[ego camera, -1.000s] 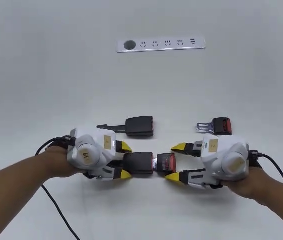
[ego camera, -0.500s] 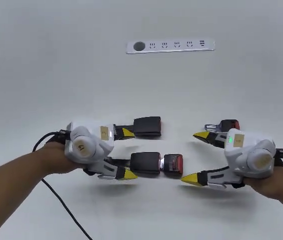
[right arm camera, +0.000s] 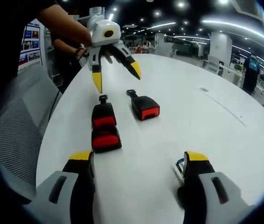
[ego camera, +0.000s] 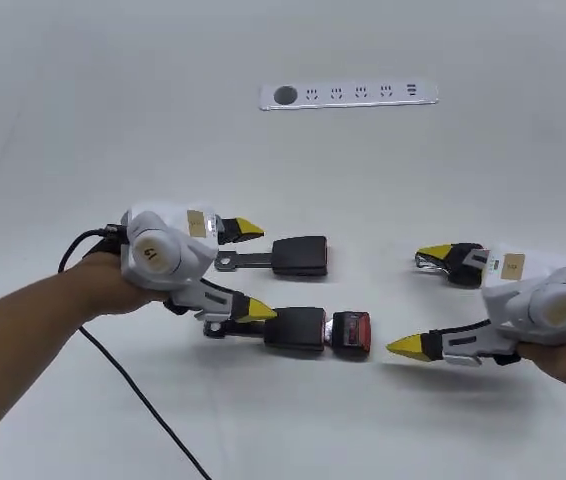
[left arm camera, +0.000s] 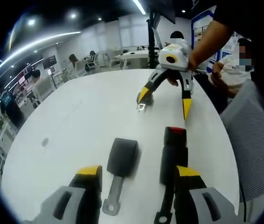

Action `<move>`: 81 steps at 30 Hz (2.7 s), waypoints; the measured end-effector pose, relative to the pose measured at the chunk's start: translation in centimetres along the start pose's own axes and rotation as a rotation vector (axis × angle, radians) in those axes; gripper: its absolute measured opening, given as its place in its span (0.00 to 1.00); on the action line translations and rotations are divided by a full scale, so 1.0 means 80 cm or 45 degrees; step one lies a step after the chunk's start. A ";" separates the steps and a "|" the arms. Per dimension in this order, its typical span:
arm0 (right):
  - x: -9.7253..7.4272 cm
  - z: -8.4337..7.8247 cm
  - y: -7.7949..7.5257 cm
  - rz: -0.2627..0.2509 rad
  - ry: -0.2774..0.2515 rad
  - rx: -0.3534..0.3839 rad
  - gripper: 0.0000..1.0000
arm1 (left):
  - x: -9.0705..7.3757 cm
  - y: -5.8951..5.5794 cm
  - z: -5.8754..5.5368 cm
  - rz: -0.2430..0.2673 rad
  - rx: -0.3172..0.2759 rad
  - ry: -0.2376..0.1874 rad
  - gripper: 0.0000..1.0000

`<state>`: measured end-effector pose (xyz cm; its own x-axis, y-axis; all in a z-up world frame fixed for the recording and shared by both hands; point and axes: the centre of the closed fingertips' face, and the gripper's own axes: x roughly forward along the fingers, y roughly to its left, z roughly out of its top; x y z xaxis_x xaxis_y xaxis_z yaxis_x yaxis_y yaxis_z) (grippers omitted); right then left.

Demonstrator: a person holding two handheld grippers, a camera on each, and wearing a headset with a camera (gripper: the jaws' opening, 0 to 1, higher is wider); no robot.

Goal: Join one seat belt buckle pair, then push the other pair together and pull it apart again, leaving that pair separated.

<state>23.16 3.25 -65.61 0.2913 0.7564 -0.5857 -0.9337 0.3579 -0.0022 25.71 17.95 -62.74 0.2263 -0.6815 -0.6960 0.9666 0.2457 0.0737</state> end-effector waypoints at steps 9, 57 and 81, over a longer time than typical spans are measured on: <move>-0.011 -0.009 -0.025 -0.032 0.007 0.025 0.79 | 0.001 0.019 0.007 0.013 0.033 0.005 0.65; -0.035 -0.064 -0.096 0.066 0.179 0.088 0.70 | 0.066 0.050 -0.016 -0.124 0.054 0.058 0.66; -0.033 -0.070 -0.101 0.120 0.213 -0.032 0.36 | 0.084 0.034 -0.034 -0.254 0.142 0.141 0.35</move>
<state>28.75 -4.73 -68.59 0.1659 0.6837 -0.7106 -0.9608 0.2744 0.0397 29.51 15.89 -69.17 0.0208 -0.6277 -0.7782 0.9995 0.0322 0.0007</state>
